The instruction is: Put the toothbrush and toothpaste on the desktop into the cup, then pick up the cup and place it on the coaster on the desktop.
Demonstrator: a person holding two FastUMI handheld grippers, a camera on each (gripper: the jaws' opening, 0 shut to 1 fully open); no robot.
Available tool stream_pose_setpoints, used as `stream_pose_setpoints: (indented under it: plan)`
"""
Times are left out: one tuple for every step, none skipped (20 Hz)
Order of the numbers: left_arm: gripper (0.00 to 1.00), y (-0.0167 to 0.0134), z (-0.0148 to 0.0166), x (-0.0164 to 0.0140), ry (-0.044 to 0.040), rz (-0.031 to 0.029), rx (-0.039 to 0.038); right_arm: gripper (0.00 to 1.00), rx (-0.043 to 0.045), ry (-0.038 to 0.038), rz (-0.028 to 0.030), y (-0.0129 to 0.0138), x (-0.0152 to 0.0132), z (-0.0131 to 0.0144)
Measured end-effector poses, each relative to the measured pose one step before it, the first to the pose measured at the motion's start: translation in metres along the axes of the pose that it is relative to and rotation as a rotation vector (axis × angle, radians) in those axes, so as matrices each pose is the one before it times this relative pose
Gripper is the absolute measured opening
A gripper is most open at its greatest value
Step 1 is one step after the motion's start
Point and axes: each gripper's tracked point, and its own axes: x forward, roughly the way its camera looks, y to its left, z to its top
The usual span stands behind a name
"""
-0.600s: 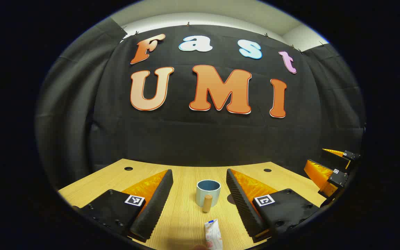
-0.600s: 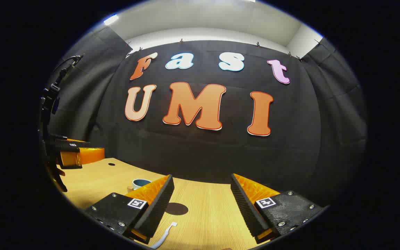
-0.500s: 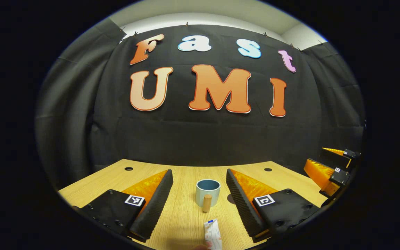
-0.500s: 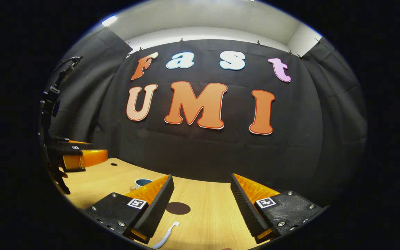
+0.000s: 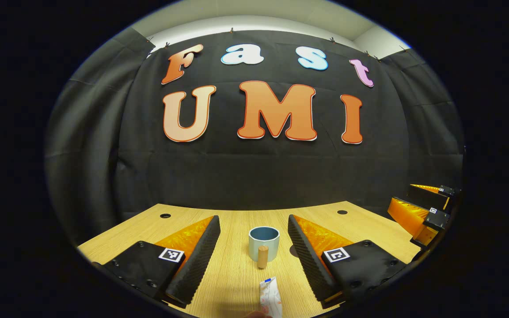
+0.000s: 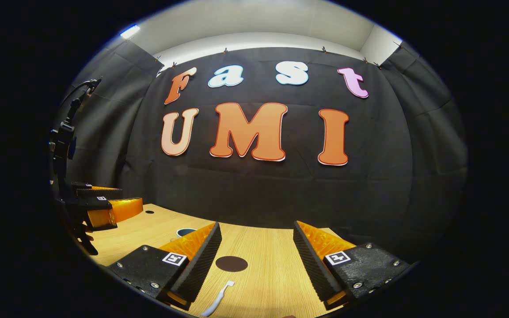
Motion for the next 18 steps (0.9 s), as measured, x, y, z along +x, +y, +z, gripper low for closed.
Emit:
stream_pose_setpoints:
  plan:
    - [0.99,-0.00105,0.00005,0.00024,0.00141,-0.00396,-0.00354,0.98,0.00645,0.00090,0.00373,0.00062,0.00000,-0.00035]
    - [0.99,-0.00024,-0.00174,-0.00043,0.00552,-0.00307,-0.00709,0.98,0.00470,-0.00110,-0.00065,-0.00004,-0.00015,0.00039]
    - [0.99,-0.00177,0.00009,0.00049,0.00902,-0.00673,-0.00783,0.99,-0.00083,-0.00144,-0.00412,-0.00220,0.00027,0.00062]
    - [0.99,-0.00139,-0.00204,0.00011,0.01041,-0.00823,-0.00929,0.99,-0.00578,0.00218,-0.00407,-0.00217,0.00096,0.00020]
    - [0.99,-0.00152,-0.00093,0.00082,0.01097,-0.00953,-0.00785,0.98,-0.00714,0.00385,-0.00381,-0.00071,0.00040,-0.00023]
    - [0.99,-0.00186,-0.00337,0.00109,0.01575,-0.00711,-0.00634,0.98,-0.00810,0.00982,0.00248,-0.00070,0.00059,-0.00114]
    - [0.99,-0.00054,-0.00326,0.00087,0.01822,-0.00430,-0.00101,0.98,-0.01154,0.01392,0.00594,0.00128,0.00082,-0.00077]
    - [0.99,0.00117,-0.00412,-0.00018,0.01852,0.00078,0.00256,0.98,-0.00607,0.01773,0.00002,-0.00221,0.00092,-0.00200]
    - [0.99,0.00135,-0.00325,0.00133,0.01856,0.00212,0.00551,0.98,-0.00360,0.02136,0.00446,-0.00072,0.00105,-0.00354]
    - [0.99,0.00049,-0.00341,0.00082,0.01771,0.00224,0.00707,0.98,-0.00199,0.02664,0.00604,0.00102,0.00147,-0.00452]
    - [0.99,0.00054,-0.00252,0.00103,0.01747,0.00062,0.00599,0.98,-0.00235,0.02842,0.00939,0.00174,0.00115,-0.00496]
    - [0.99,-0.00066,-0.00349,0.00045,0.01828,-0.00274,0.00511,0.98,-0.00335,0.02774,0.01002,0.00229,0.00124,-0.00451]
    - [0.99,-0.00093,-0.00285,0.00180,0.01913,-0.00643,0.00226,0.98,-0.00405,0.02466,0.01106,0.00128,0.00036,-0.00455]
    - [0.99,-0.00252,-0.00442,0.00185,0.01432,-0.01030,0.00151,0.97,-0.00471,0.01732,0.01092,0.00235,0.00102,-0.00414]
    - [0.99,-0.00100,-0.00297,0.00144,0.01355,-0.00446,0.00518,0.97,-0.00503,0.01617,0.00914,0.00123,0.00142,-0.00421]
    - [0.99,0.00109,-0.00827,0.00383,0.02335,0.00344,0.00715,0.97,-0.00498,0.02022,0.00858,0.00262,0.00163,-0.00465]
    - [0.99,-0.00080,-0.00651,0.00352,0.02431,0.00046,0.00472,0.97,-0.00135,0.01750,0.01112,0.00251,0.00225,-0.00354]
    - [0.99,-0.00187,-0.00777,0.00281,0.02536,-0.00493,0.00131,0.97,0.00134,0.01741,0.01227,0.00269,0.00161,-0.00436]
